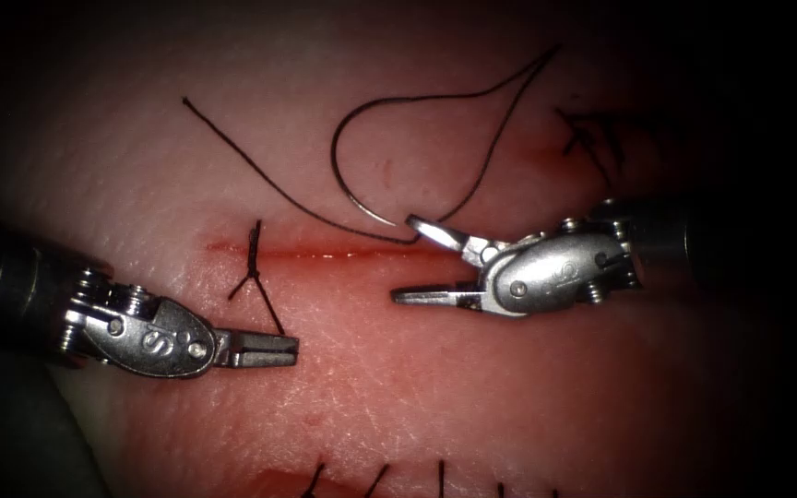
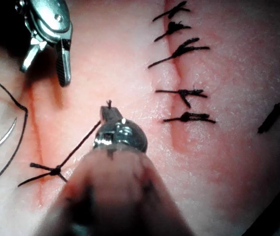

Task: Wound Closure
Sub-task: Cut the suture with the right gripper

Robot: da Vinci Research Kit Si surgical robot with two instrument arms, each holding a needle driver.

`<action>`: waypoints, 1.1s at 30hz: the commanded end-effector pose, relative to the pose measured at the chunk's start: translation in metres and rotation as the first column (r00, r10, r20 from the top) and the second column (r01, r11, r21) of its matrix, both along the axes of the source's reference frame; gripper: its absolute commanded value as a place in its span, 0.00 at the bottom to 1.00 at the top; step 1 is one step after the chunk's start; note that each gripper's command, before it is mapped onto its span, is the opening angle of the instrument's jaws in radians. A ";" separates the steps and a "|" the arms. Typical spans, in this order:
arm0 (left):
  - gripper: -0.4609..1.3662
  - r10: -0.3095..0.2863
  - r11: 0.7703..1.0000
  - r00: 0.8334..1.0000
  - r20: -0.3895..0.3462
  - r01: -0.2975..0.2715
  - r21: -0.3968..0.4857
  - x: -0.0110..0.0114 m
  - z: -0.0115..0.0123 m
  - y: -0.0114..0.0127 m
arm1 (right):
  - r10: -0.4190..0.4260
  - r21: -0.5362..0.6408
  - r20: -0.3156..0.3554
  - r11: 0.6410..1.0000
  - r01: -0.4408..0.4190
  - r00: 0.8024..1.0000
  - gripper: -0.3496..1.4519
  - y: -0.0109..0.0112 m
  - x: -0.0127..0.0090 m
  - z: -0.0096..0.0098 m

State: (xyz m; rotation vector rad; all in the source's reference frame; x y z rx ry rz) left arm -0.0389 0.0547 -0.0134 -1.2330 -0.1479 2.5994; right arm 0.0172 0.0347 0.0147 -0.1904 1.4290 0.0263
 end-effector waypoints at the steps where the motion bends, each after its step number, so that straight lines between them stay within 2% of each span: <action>1: 0.06 0.009 1.000 1.000 0.002 -0.009 0.006 0.0000 0.0000 0.0001 | -0.005 0.002 0.001 1.000 0.005 1.000 0.86 0.0000 0.0000 0.0000; 12: 0.06 0.014 1.000 1.000 0.003 -0.014 0.010 0.0004 -0.0007 0.0007 | -0.003 -0.003 0.003 1.000 0.003 1.000 0.87 -0.0002 0.0007 0.0004; 25: 0.06 0.007 1.000 1.000 -0.007 -0.007 0.007 0.0018 -0.0011 0.0011 | -0.007 -0.018 0.020 1.000 0.007 1.000 0.90 -0.0013 0.0034 0.0019; 33: 0.06 0.006 1.000 1.000 -0.008 -0.006 0.008 0.0024 -0.0012 0.0010 | -0.015 -0.025 0.015 1.000 0.016 1.000 0.90 -0.0020 0.0056 0.0021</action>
